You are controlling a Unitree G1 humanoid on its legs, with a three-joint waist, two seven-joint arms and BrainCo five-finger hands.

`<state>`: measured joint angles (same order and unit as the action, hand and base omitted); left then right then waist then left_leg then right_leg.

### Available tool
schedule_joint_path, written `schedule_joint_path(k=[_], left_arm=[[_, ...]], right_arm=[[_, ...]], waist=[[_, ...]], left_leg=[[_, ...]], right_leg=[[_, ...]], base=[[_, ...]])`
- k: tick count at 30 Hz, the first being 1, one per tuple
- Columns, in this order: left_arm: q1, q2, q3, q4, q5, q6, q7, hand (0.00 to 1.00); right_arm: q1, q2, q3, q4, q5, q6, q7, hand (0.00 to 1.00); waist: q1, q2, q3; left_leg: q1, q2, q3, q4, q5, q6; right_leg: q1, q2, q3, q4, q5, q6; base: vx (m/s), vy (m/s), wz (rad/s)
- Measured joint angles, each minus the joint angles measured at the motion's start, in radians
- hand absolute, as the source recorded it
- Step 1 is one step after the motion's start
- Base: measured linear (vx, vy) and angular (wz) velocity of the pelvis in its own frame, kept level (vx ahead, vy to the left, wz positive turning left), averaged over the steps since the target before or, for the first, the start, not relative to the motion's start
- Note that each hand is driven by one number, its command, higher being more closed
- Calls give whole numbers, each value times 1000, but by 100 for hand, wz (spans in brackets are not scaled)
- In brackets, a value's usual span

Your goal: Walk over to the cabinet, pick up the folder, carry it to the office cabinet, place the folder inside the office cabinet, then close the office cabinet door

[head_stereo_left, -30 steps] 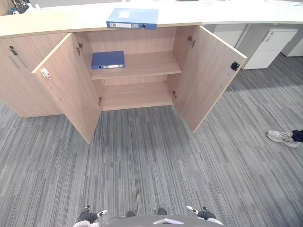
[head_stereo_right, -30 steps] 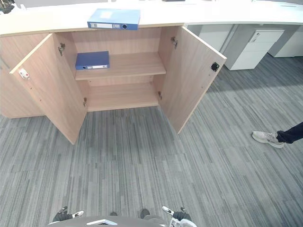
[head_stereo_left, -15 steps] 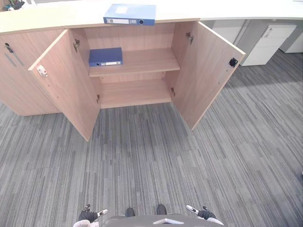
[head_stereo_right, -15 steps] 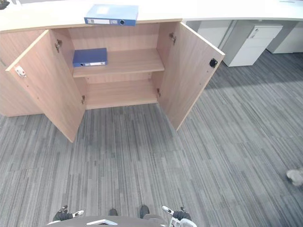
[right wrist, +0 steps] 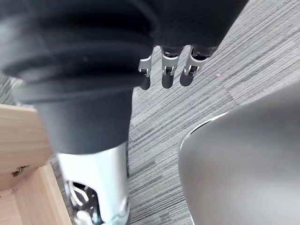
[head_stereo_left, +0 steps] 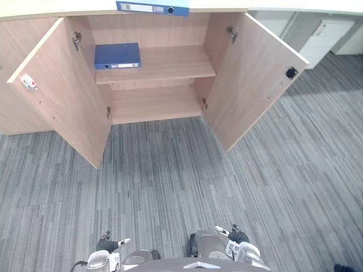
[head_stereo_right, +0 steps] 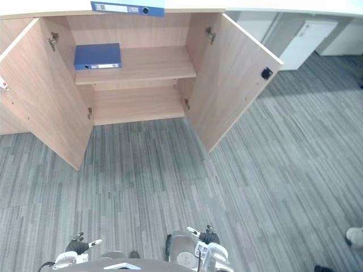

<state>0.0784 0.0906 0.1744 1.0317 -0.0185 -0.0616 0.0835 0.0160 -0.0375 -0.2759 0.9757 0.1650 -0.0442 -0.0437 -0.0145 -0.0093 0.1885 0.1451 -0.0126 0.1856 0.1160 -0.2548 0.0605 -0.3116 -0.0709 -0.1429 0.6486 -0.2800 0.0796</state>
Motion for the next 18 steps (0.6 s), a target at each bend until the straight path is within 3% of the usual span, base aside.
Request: schedule_joint_path(k=[3, 4, 6, 7, 9, 11, 13, 15, 18], left_arm=[[-10, -10, -2, 1, 0, 0, 1, 0], [-6, -13, -2, 2, 0, 0, 0, 0], [-11, -36, 1, 4, 0, 0, 1, 0], [-16, -56, 2, 1, 1, -4, -1, 0], [-23, -86, 23, -3, 1, -5, -1, 0], [-21, -98, 78, -29, 1, -3, -1, 0], [-11, -110, 113, -75, 0, -5, -2, 0], [-13, -113, 120, -93, -1, -7, -1, 0], [-13, -130, 148, -110, -10, -11, 0, 0]], right_arm=[[-11, -1, 2, -17, 7, -1, 0, 0], [-7, -1, 2, -16, 8, -1, 0, 0], [1, -12, -3, -17, 22, -4, 0, 0], [-3, -17, -2, -22, 22, -4, 0, 0], [-1, -16, -4, -31, 26, -3, 0, 0], [11, -7, 3, -59, 27, 2, -1, 0], [28, -6, 35, -65, 29, 1, -2, 0], [28, -5, 39, -69, 29, 2, -2, 0], [32, -2, 25, -73, 29, 5, -4, 0]], waist=[[-22, 9, 5], [-31, 6, 5], [-39, 12, 2], [-37, 38, 4], [-37, 48, 10], [-42, 50, 19], [-20, 46, 29], [-2, 36, 31], [20, 41, 31]], left_leg=[[35, 36, -29, -37, -17, -32], [54, 38, -51, -44, -31, -60], [102, 57, -75, -46, -52, -98], [89, 75, -74, -13, -35, -135], [25, 90, -66, 135, -14, -162], [-100, 139, -44, 471, 12, -159], [-206, 238, 39, 782, -2, -150], [-284, 278, 95, 821, -14, -140], [-381, 291, 154, 675, -15, -139]], right_leg=[[-63, 42, -31, -173, 61, -33], [-60, 50, -26, -251, 125, -51], [-41, 48, -36, -245, 218, -88], [-29, 55, -50, -242, 194, -105], [4, 54, -62, -250, 158, -117], [93, 58, -75, -290, 128, -128], [232, 78, -74, -347, 104, -148], [293, 78, -56, -385, 86, -141], [366, 72, -23, -443, 85, -132]], base=[[313, -111, 33], [320, -132, 46], [460, -202, 52], [466, -219, 39], [481, -257, 28], [510, -260, 31], [339, -158, -1], [261, -74, -25], [274, 32, -34]])
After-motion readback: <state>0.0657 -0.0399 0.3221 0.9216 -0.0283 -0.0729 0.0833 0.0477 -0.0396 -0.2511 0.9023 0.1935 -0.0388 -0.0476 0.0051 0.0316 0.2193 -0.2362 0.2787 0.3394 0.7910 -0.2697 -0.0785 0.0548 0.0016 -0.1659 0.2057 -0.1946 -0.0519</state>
